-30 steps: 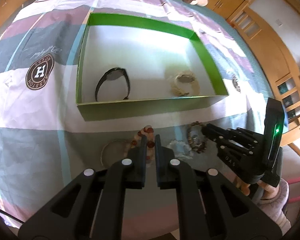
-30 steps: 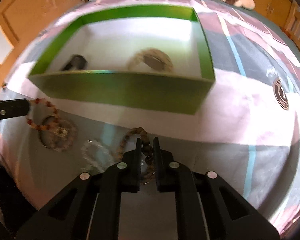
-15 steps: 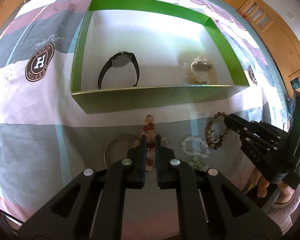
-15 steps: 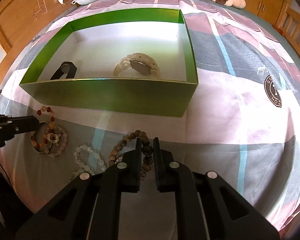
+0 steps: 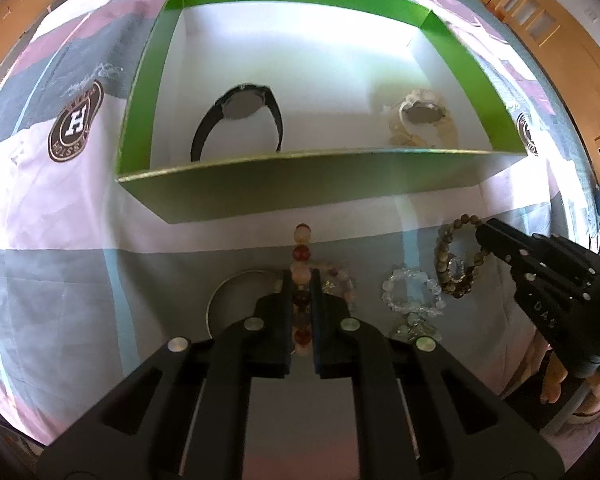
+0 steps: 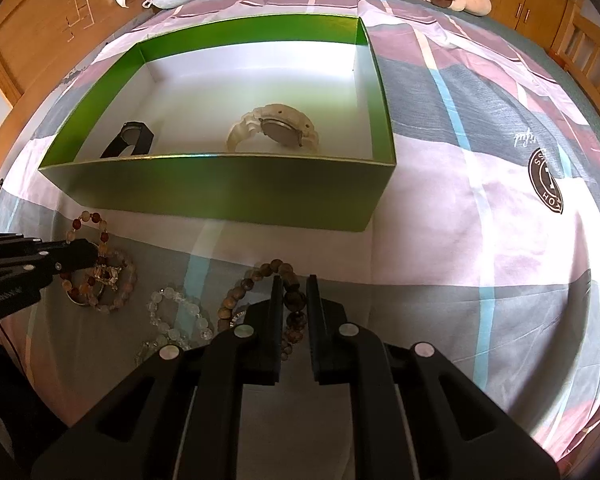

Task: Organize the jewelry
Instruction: 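Carry both bead bracelets into the green box and open both tools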

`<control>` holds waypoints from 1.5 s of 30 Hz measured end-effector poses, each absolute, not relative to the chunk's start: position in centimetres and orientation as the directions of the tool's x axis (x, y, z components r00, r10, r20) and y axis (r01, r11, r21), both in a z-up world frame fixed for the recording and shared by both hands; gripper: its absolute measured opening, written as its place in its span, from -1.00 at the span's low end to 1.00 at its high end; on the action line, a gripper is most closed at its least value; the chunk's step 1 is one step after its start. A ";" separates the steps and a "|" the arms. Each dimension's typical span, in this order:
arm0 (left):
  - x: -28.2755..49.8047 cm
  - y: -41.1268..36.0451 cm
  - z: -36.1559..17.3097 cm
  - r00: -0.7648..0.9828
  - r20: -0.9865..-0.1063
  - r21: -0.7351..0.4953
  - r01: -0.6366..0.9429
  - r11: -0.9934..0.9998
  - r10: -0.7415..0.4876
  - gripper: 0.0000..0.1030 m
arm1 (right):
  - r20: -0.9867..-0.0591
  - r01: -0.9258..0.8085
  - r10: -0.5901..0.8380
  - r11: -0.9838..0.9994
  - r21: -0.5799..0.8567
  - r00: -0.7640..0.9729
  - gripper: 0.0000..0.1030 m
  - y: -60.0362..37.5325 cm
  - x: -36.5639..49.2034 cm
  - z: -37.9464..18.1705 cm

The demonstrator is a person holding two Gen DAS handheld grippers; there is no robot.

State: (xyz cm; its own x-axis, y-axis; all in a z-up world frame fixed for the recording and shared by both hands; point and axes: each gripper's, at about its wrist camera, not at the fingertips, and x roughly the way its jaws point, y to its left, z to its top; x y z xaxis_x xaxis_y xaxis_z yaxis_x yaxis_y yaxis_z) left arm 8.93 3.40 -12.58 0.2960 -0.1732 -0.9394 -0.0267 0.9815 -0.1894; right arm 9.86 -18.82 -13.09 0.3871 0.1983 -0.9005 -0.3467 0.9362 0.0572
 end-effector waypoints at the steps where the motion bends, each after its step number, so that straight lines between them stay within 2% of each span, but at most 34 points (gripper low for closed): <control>1: 8.9 3.4 -12.3 0.306 -0.935 -0.195 -0.027 0.980 -0.178 -0.86 | -0.897 -0.347 0.204 0.936 0.062 0.392 -0.79 -18.9 9.8 -12.9; 7: 7.6 4.0 -8.3 0.422 -0.871 -0.271 0.016 0.962 -0.252 -0.86 | -0.855 -0.362 0.268 0.927 0.102 0.445 -0.79 -19.1 9.4 -11.2; 20: 7.2 5.0 -6.3 0.500 -0.828 -0.283 0.017 0.959 -0.253 -0.87 | -0.785 -0.409 0.350 0.902 0.136 0.511 -0.79 -18.8 8.6 -8.8; 29: 9.3 5.0 -2.8 0.588 -0.772 -0.260 0.054 0.964 -0.241 -0.86 | -0.695 -0.439 0.473 0.864 0.245 0.542 -0.79 -17.8 10.4 -3.2; 32: 10.0 5.8 -2.7 0.616 -0.750 -0.283 0.031 0.959 -0.241 -0.86 | -0.667 -0.449 0.472 0.865 0.224 0.576 -0.79 -16.3 11.0 -1.9; 36: 11.2 7.2 -4.4 0.593 -0.778 -0.289 -0.046 0.956 -0.207 -0.86 | -0.688 -0.448 0.500 0.850 0.275 0.526 -0.79 -14.1 12.6 -3.3; 40: 12.0 8.0 -6.2 0.553 -0.808 -0.304 -0.094 0.948 -0.204 -0.86 | -0.750 -0.434 0.449 0.869 0.239 0.485 -0.77 -12.6 13.2 -6.2; 41: 12.0 7.9 -6.4 0.544 -0.813 -0.305 -0.096 0.948 -0.206 -0.86 | -0.765 -0.436 0.436 0.871 0.227 0.474 -0.72 -12.5 13.1 -6.9; 43: 11.9 7.6 -6.6 0.534 -0.819 -0.301 -0.089 0.949 -0.210 -0.86 | -0.771 -0.429 0.424 0.877 0.217 0.475 -0.27 -12.6 13.0 -7.2; 44: 11.8 7.4 -6.6 0.532 -0.820 -0.298 -0.083 0.951 -0.211 -0.86 | -0.761 -0.420 0.432 0.878 0.231 0.484 -0.13 -12.9 12.8 -7.0; 45: 11.6 7.1 -6.5 0.530 -0.821 -0.295 -0.075 0.953 -0.212 -0.86 | -0.751 -0.415 0.442 0.876 0.244 0.491 -0.09 -13.3 12.5 -6.8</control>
State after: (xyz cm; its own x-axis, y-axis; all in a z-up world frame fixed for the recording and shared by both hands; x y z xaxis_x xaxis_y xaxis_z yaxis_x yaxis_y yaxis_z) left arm 11.64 7.14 -6.48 0.5304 -0.2120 -0.8208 -0.0753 0.9526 -0.2947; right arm 12.49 -13.31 -6.78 0.4912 0.4421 -0.7506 -0.4153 0.8763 0.2443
